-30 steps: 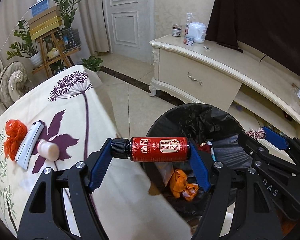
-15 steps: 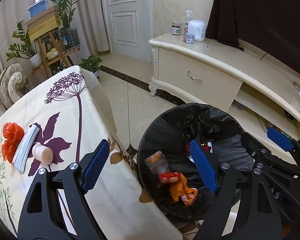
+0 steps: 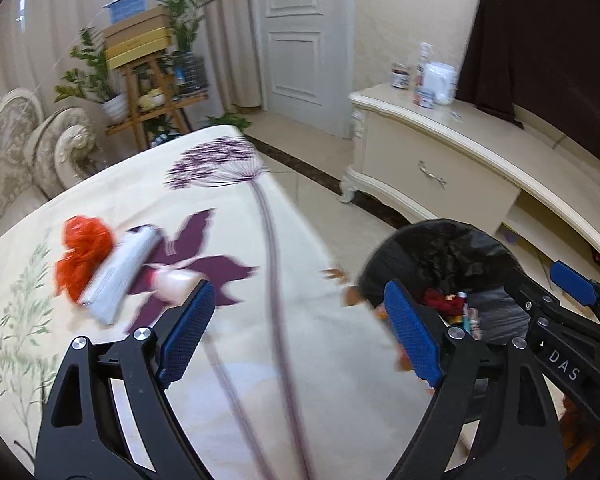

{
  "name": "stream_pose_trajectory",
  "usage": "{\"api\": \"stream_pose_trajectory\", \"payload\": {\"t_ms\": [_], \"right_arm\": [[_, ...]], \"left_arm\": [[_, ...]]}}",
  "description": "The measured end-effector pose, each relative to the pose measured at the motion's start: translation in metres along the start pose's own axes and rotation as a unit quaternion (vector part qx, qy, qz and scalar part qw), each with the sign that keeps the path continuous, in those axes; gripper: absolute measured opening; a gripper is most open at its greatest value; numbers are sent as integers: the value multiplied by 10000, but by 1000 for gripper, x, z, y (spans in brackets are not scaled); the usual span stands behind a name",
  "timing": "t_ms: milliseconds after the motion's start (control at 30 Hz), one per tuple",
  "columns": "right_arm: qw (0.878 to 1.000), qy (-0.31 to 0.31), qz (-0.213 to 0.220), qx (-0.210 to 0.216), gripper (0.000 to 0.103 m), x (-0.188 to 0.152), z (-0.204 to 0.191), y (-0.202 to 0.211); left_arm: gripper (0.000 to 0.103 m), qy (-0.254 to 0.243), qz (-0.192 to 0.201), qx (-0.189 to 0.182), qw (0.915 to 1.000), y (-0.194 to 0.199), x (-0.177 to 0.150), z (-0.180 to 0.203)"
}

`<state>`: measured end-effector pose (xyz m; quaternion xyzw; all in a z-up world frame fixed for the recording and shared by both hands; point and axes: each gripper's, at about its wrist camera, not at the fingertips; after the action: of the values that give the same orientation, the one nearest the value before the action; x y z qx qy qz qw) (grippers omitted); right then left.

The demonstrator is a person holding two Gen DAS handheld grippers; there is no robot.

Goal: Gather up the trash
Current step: 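Move both tools back over the bed toward the orange bag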

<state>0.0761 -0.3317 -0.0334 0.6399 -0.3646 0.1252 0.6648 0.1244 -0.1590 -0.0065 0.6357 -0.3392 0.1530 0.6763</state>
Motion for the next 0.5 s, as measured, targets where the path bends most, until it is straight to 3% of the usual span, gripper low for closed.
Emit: {"api": "stream_pose_trajectory", "payload": {"t_ms": [500], "right_arm": [[9920, 908, -114, 867, 65, 7, -125, -10]], "left_arm": [[85, 784, -91, 833, 9934, 10, -17, -125]]}}
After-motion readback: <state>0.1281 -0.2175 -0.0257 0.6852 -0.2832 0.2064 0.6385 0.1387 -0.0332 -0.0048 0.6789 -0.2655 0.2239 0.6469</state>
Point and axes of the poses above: each gripper's, at about its wrist camera, not at the fingertips, and y roughly against the way its jaws point, z to its right, x to its top, and after that the axes turned 3 degrees about -z, right-handed
